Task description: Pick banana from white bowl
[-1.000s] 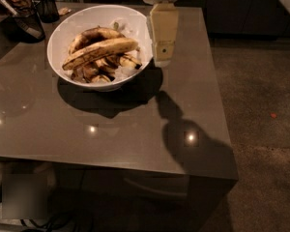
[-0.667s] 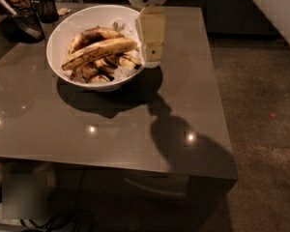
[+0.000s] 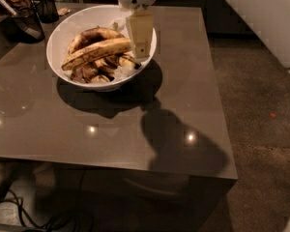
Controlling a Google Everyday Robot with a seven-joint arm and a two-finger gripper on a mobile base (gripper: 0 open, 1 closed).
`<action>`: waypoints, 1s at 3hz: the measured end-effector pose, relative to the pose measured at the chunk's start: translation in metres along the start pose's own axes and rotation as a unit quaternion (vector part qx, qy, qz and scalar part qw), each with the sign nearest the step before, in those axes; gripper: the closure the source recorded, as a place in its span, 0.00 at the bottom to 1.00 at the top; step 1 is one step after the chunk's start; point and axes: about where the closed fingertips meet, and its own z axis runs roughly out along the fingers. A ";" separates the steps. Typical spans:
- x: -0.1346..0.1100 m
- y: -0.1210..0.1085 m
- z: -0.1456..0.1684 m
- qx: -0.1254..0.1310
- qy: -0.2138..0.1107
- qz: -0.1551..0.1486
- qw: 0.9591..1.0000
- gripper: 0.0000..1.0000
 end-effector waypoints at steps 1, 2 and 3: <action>-0.003 -0.011 -0.001 0.006 0.003 -0.005 1.000 0.18; -0.012 -0.020 -0.001 0.009 0.000 -0.015 1.000 0.19; -0.025 -0.028 0.004 0.007 -0.004 -0.033 0.999 0.22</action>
Offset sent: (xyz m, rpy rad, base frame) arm -0.0001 0.0045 0.0028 -0.0926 0.0803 0.0323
